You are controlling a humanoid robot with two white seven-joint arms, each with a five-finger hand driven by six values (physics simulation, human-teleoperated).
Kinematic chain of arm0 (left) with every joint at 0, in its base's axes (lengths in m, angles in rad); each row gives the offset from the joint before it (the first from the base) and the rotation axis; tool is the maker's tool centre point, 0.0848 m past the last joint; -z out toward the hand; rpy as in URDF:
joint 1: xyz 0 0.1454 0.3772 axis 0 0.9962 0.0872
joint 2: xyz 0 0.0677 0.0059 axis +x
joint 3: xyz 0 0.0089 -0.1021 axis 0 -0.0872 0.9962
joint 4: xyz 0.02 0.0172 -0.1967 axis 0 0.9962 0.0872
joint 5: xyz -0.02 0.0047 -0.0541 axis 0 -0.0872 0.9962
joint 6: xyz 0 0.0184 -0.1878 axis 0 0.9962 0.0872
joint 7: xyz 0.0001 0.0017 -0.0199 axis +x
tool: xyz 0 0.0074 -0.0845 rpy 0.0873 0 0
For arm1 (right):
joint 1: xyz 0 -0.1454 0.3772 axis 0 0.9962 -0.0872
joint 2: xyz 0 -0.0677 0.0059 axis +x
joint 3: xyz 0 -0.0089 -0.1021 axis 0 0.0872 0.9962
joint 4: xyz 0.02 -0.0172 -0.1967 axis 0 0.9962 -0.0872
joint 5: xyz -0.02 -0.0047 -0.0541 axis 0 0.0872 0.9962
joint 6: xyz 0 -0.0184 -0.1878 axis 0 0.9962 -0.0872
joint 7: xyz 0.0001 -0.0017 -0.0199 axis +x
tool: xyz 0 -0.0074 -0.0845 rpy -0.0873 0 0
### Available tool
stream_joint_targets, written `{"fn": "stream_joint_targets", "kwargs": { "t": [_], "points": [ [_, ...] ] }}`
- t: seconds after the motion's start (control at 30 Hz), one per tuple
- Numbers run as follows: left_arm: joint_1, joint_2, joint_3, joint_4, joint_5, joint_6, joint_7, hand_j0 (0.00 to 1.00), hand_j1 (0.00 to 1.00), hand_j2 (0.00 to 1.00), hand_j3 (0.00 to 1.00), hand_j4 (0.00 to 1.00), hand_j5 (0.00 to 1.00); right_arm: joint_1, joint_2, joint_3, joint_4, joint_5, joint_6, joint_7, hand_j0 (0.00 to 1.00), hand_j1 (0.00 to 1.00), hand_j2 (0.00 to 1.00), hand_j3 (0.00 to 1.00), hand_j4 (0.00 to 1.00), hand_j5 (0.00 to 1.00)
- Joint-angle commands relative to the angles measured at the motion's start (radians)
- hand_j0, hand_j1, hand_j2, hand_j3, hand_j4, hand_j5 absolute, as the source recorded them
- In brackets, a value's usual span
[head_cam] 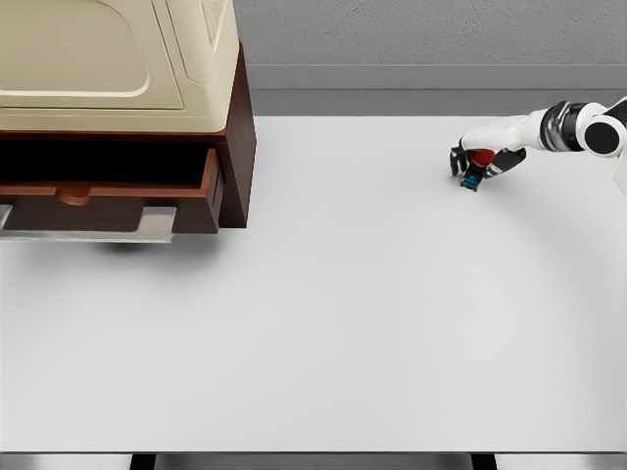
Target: Open the cabinet drawer with left arm, and place a switch into the drawer with right arm
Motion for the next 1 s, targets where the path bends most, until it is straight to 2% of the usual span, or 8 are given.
{"fn": "stream_joint_targets", "kwargs": {
  "t": [0.0,0.23,0.3,0.47,0.6,0.83,0.97],
  "points": [
    [-0.001,0.0,-0.001,0.0,0.007,0.002,0.0,1.0,1.0,1.0,1.0,1.0,1.0,0.0,0.0,-0.003,0.0,-0.004,0.002,0.0,0.47,0.47,0.47,0.47,0.47,0.47],
    [0.0,0.001,-0.001,0.003,0.007,0.002,0.0,1.0,1.0,1.0,1.0,1.0,1.0,0.0,0.0,-0.006,0.0,-0.006,0.002,0.0,0.4,0.4,0.4,0.4,0.4,0.4],
    [0.0,0.001,-0.001,0.002,0.007,0.002,0.0,1.0,1.0,1.0,1.0,1.0,1.0,-0.002,0.0,-0.009,-0.002,-0.011,0.002,0.0,0.3,0.3,0.3,0.3,0.3,0.3],
    [0.0,0.001,-0.001,0.003,0.006,0.002,0.0,1.0,1.0,1.0,1.0,1.0,1.0,-0.008,0.001,-0.014,-0.015,-0.018,0.002,0.0,0.27,0.27,0.27,0.27,0.27,0.27],
    [0.0,0.001,-0.001,0.002,0.006,0.002,0.0,1.0,1.0,1.0,1.0,1.0,1.0,-0.009,0.001,-0.014,-0.077,-0.018,0.002,0.0,0.27,0.27,0.27,0.27,0.27,0.27],
    [0.0,0.001,-0.001,0.003,0.006,0.002,0.0,1.0,1.0,1.0,1.0,1.0,1.0,-0.003,-0.012,-0.015,-0.229,-0.018,0.002,0.0,0.27,0.27,0.27,0.27,0.27,0.27],
    [-0.001,0.001,-0.001,0.003,0.006,0.002,0.0,1.0,1.0,1.0,1.0,1.0,1.0,-0.002,-0.022,-0.017,-0.284,-0.02,0.002,0.0,0.27,0.27,0.27,0.27,0.27,0.27]
  ]
}}
